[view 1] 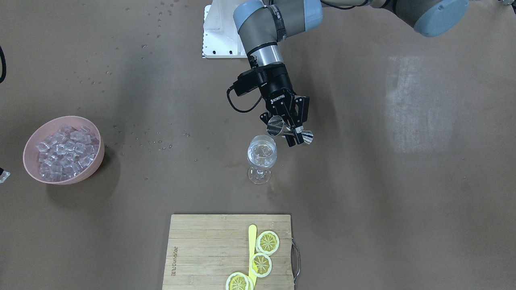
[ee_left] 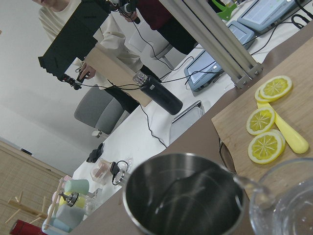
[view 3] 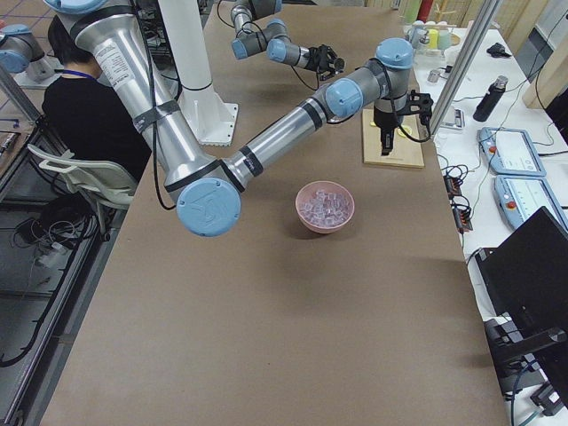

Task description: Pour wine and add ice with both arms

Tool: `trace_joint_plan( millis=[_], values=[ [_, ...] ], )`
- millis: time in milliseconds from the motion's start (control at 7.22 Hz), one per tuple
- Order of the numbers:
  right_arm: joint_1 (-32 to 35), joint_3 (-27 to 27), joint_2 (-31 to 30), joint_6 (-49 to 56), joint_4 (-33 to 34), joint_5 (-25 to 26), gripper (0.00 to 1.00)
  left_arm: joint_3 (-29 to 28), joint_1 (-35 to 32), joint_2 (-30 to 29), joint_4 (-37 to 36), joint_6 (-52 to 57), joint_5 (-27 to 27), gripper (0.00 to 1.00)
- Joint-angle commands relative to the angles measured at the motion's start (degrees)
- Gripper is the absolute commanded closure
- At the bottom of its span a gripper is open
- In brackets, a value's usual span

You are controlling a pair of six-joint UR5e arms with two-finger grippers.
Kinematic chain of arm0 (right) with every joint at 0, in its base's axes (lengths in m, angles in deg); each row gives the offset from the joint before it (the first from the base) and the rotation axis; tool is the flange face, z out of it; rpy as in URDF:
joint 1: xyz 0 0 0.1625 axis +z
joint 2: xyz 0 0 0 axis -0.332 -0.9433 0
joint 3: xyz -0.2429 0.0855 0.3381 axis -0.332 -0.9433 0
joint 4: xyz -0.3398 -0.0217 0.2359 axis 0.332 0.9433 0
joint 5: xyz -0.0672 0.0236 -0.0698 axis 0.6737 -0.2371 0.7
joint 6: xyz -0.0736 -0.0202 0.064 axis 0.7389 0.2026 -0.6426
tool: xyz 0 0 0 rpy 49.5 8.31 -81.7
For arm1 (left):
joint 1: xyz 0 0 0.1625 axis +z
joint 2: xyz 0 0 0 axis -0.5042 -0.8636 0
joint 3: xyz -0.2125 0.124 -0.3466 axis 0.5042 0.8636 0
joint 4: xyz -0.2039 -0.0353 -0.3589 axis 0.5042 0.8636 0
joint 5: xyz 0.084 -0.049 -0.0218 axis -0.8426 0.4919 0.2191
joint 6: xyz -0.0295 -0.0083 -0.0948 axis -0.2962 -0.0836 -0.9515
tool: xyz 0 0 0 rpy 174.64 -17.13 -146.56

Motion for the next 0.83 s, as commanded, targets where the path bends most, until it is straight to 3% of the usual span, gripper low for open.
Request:
trace_joint_plan(
  millis=[0, 693],
  values=[
    [0.1, -0.1, 0.0, 0.0, 0.1, -0.1, 1.00, -0.1, 0.0, -0.1, -0.1, 1.5, 0.0, 0.92],
    [0.2, -0.1, 0.1, 0.0, 0.1, -0.2, 1.00, -1.2, 0.0, -0.9, -2.1, 2.7, 0.1, 0.92]
  ],
)
